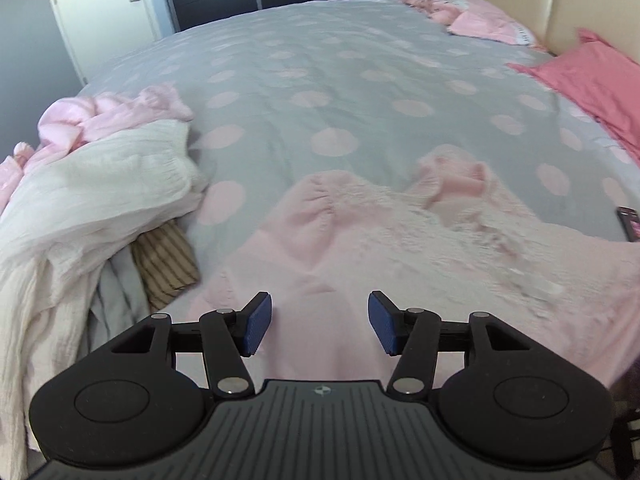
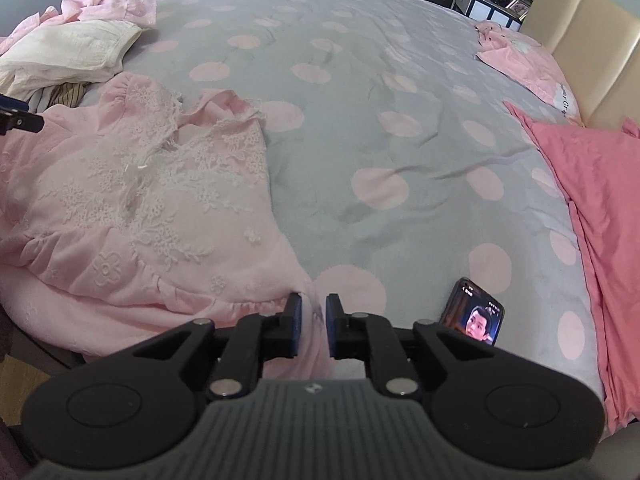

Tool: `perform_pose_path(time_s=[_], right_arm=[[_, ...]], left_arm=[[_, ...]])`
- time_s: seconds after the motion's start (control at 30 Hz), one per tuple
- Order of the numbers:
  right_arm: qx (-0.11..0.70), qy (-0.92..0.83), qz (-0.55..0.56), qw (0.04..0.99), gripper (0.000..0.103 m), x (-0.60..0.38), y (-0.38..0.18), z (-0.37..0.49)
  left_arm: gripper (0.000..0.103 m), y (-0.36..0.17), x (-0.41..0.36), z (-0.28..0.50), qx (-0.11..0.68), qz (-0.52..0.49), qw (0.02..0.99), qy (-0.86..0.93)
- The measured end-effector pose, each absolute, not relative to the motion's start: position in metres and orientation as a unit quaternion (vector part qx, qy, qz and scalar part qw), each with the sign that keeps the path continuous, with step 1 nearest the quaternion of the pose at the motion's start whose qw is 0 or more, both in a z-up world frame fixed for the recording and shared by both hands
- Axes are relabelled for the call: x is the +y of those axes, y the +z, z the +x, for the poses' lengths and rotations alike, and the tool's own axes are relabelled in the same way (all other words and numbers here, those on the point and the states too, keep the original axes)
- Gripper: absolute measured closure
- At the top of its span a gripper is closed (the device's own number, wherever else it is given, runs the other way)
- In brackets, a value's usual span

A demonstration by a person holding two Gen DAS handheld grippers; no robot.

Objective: Fold clothes

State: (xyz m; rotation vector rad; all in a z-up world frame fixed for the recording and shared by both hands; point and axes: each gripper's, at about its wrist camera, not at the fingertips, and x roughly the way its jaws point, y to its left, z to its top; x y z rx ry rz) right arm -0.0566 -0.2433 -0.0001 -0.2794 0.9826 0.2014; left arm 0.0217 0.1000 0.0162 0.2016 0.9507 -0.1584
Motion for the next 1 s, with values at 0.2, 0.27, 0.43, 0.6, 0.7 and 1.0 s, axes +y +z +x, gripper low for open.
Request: perform_pose_path(time_s=[0.2, 0.27, 0.43, 0.6, 0.7, 1.0], right_arm=[[0.460, 0.109, -0.144, 0.870, 0.066, -0.226, 0.000, -0.042], [0.454, 0.119, -0.145, 0.871, 0.062, -0.218, -0.001, -0.036], [0.442, 0.156, -0.136, 0.873, 0.054, -0.196, -0.008, -0.026], [0.445, 0.189, -0.136, 0.864, 0.052, -0.174, -0.020, -0.023], [0.449, 0.204, -0.137, 0.859, 0.048, -0.163, -0.026, -0.024], [0.458, 0.208, -0.139, 0.853, 0.042, -0.150, -0.038, -0.023]], left_arm=[[0.044, -0.012, 0.115, 0.036, 0.487, 0.080, 0.868, -0.053], [0.041, -0.020, 0.119, 0.040, 0.492, 0.072, 0.866, -0.048], [0.037, -0.042, 0.131, 0.052, 0.511, 0.039, 0.858, -0.025], [0.028, -0.057, 0.142, 0.062, 0.513, 0.039, 0.857, 0.005], [0.026, -0.066, 0.149, 0.069, 0.514, 0.053, 0.855, 0.032], [0.076, -0.072, 0.161, 0.068, 0.515, -0.021, 0.857, -0.016]])
